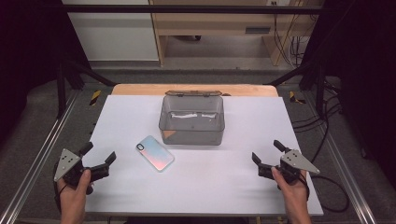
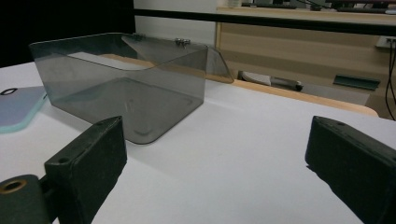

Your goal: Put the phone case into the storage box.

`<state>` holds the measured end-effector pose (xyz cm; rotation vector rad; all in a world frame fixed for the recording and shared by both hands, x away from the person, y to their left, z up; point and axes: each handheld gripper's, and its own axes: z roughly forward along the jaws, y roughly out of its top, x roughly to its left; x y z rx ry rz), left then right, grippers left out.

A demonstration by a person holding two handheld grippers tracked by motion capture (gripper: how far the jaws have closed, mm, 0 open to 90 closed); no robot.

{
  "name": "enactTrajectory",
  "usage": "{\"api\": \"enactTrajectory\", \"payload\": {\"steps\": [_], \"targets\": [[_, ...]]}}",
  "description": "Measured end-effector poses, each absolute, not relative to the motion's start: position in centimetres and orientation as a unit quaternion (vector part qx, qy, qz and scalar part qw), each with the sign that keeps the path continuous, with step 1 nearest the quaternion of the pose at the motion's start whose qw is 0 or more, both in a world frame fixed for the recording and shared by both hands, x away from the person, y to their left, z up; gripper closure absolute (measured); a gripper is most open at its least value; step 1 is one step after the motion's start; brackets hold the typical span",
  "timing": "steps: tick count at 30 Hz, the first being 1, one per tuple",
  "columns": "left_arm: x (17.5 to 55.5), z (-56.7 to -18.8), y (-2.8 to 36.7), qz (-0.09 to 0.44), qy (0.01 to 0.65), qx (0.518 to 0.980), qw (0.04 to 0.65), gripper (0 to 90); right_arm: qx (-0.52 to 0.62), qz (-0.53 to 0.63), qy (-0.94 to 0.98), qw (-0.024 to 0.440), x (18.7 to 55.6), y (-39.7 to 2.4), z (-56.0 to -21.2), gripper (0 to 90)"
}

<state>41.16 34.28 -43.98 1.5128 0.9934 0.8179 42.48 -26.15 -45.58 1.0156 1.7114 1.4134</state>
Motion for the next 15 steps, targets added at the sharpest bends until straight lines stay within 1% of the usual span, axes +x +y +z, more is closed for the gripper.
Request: {"api": "enactTrajectory", "payload": {"steps": [3,7,10,15], "targets": [[41.2,-44.0,34.2,0.34,0.424,0.641,0.542,3.2,0.394,0.543,0.658,0.341,42.5,-26.3,-45.6,5.5],[41.3,-44.0,33.6,0.338,0.42,0.661,0.522,3.4,0.398,0.54,0.661,0.336,42.4,-26.3,-45.6,5.5],[41.3,-43.9,33.1,0.327,0.415,0.672,0.52,3.6,0.403,0.532,0.665,0.334,42.3,-26.0,-45.6,5.2],[42.8,-43.4,32.0,0.319,0.421,0.69,0.495,5.2,0.411,0.521,0.67,0.332,42.3,-25.8,-45.8,5.2]]}}
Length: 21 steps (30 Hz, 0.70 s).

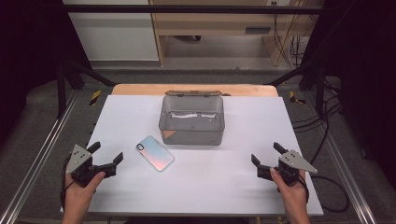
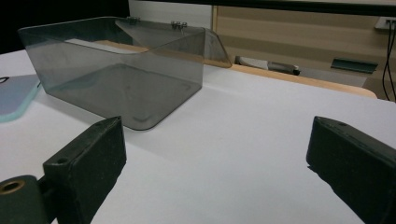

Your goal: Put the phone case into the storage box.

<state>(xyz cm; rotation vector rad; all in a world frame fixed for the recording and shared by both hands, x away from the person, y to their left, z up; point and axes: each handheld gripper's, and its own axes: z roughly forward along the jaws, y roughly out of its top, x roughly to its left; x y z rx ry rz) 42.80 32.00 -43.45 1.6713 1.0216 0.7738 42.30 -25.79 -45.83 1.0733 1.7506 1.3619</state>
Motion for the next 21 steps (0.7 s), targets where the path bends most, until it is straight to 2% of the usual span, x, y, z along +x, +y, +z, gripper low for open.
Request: {"api": "enactTrajectory", "payload": {"steps": [5,9,10,12,15,21], "targets": [[45.5,-43.4,30.9,0.302,0.425,0.727,0.448,15.9,0.419,0.52,0.668,0.329,42.5,-25.8,-45.9,5.4],[48.0,-43.3,30.2,0.275,0.433,0.742,0.431,37.9,0.425,0.515,0.667,0.33,42.5,-25.9,-45.9,5.8],[48.5,-43.3,30.0,0.274,0.431,0.748,0.423,37.9,0.425,0.515,0.667,0.33,42.5,-25.9,-45.9,5.8],[49.4,-43.3,29.5,0.269,0.423,0.764,0.406,53.5,0.429,0.516,0.664,0.331,42.5,-26.0,-45.9,6.0],[51.2,-43.7,28.2,0.249,0.414,0.792,0.373,68.5,0.428,0.516,0.666,0.327,42.5,-25.9,-45.9,6.0],[53.4,-45.1,26.9,0.233,0.42,0.816,0.322,86.2,0.424,0.513,0.672,0.324,42.4,-25.6,-45.9,6.3]]}}
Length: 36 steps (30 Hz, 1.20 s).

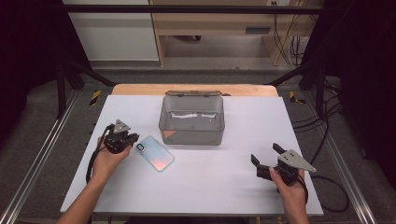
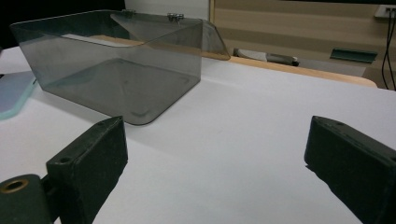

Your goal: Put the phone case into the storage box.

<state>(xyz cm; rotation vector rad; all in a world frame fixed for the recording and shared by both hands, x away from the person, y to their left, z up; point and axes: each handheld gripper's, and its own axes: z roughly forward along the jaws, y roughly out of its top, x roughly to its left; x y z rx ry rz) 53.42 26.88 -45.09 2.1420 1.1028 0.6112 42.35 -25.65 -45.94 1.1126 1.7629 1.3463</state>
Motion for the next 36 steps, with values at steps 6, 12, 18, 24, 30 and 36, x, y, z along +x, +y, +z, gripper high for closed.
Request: {"api": "enactTrajectory", "payload": {"steps": [6,12,18,24,30,36], "targets": [[54.6,-46.4,26.7,0.226,0.429,0.82,0.304,89.6,0.414,0.512,0.68,0.321,42.3,-25.1,-45.9,6.5],[54.7,-47.1,26.4,0.223,0.42,0.83,0.29,89.6,0.409,0.515,0.683,0.318,42.2,-24.8,-45.8,6.4],[53.5,-47.2,25.6,0.205,0.414,0.833,0.305,89.8,0.406,0.523,0.682,0.309,41.9,-24.0,-45.3,6.2],[50.7,-47.5,23.2,0.192,0.401,0.833,0.33,89.8,0.396,0.522,0.693,0.302,41.5,-22.2,-44.7,5.1],[48.5,-47.7,20.2,0.183,0.375,0.842,0.342,89.9,0.381,0.511,0.713,0.292,41.3,-20.0,-44.5,5.5],[47.2,-47.9,17.1,0.183,0.351,0.849,0.349,89.9,0.349,0.478,0.754,0.284,40.8,-17.6,-44.9,6.5]]}}
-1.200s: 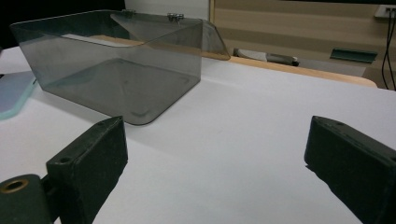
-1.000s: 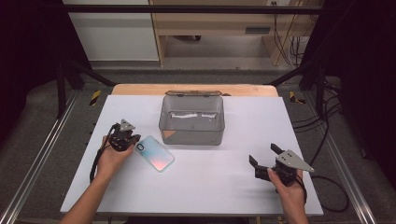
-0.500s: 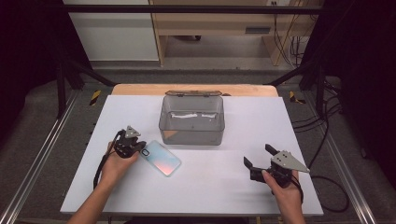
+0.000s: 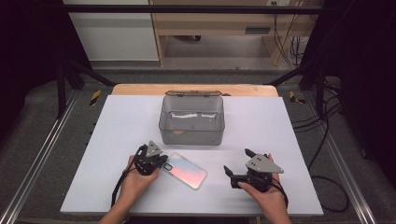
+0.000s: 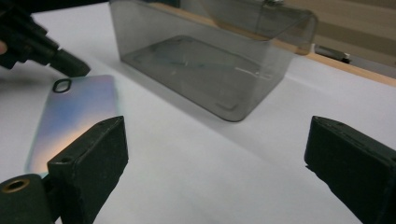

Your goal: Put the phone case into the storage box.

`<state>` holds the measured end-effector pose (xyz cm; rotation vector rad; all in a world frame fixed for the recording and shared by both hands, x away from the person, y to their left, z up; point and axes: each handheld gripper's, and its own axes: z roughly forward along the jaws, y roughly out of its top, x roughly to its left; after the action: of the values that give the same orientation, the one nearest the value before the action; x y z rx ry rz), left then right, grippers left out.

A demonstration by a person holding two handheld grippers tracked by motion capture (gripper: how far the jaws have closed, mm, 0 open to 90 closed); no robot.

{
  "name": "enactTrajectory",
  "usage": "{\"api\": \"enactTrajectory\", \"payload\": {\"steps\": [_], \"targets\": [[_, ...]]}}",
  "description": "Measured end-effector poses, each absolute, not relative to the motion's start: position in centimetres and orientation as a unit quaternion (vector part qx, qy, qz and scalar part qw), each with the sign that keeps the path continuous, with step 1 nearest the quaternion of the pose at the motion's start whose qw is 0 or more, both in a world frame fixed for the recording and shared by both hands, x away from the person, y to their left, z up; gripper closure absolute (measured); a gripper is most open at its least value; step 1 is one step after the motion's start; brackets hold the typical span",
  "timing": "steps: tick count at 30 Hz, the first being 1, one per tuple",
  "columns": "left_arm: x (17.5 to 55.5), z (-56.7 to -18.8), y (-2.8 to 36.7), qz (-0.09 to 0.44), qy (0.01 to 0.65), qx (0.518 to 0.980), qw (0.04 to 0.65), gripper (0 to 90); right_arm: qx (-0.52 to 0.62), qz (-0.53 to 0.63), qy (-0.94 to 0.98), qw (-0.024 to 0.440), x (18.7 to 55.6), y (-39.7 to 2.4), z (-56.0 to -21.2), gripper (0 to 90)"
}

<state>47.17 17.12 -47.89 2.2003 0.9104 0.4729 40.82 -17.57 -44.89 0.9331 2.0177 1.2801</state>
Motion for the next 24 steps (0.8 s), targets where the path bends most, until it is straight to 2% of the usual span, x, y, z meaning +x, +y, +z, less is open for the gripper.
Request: {"api": "enactTrajectory", "payload": {"steps": [6,9,11,12,13,14,15,16,17,18,19,23,24], "targets": [[47.1,-48.0,16.4,0.179,0.35,0.845,0.363,89.9,0.332,0.466,0.775,0.268,40.8,-16.0,-45.0,7.1],[46.6,-47.5,17.1,0.206,0.354,0.826,0.387,89.8,0.331,0.465,0.785,0.242,40.8,-15.2,-45.0,5.7],[45.9,-46.6,18.1,0.234,0.36,0.809,0.401,88.7,0.334,0.456,0.799,0.206,41.0,-13.6,-45.4,6.2],[45.4,-46.1,18.8,0.247,0.367,0.8,0.406,88.7,0.334,0.456,0.799,0.206,41.0,-13.6,-45.4,6.2],[44.3,-45.2,20.2,0.271,0.38,0.781,0.415,78.6,0.317,0.442,0.818,0.187,41.1,-12.2,-45.7,6.3],[44.3,-45.2,20.2,0.271,0.38,0.781,0.415,71.9,0.317,0.442,0.818,0.187,41.1,-12.2,-45.7,6.3],[43.7,-44.8,20.9,0.287,0.382,0.772,0.419,71.9,0.309,0.435,0.826,0.181,41.2,-11.5,-46.0,6.5],[43.2,-44.4,21.6,0.298,0.385,0.762,0.428,64.0,0.303,0.429,0.833,0.172,41.2,-10.8,-46.2,6.9],[42.8,-44.2,22.3,0.303,0.388,0.75,0.442,53.3,0.299,0.423,0.84,0.163,41.3,-10.2,-46.5,7.0],[42.5,-44.2,22.9,0.306,0.394,0.739,0.452,32.7,0.296,0.412,0.848,0.154,41.5,-9.2,-47.0,7.1],[42.2,-44.3,23.5,0.308,0.404,0.729,0.458,32.7,0.296,0.412,0.848,0.154,41.5,-9.2,-47.0,7.1],[41.9,-44.5,25.1,0.317,0.428,0.691,0.488,9.9,0.303,0.395,0.855,0.143,41.9,-8.0,-47.7,6.9],[42.0,-44.4,25.3,0.319,0.429,0.687,0.492,7.7,0.306,0.393,0.856,0.14,42.1,-7.8,-47.8,7.0]]}}
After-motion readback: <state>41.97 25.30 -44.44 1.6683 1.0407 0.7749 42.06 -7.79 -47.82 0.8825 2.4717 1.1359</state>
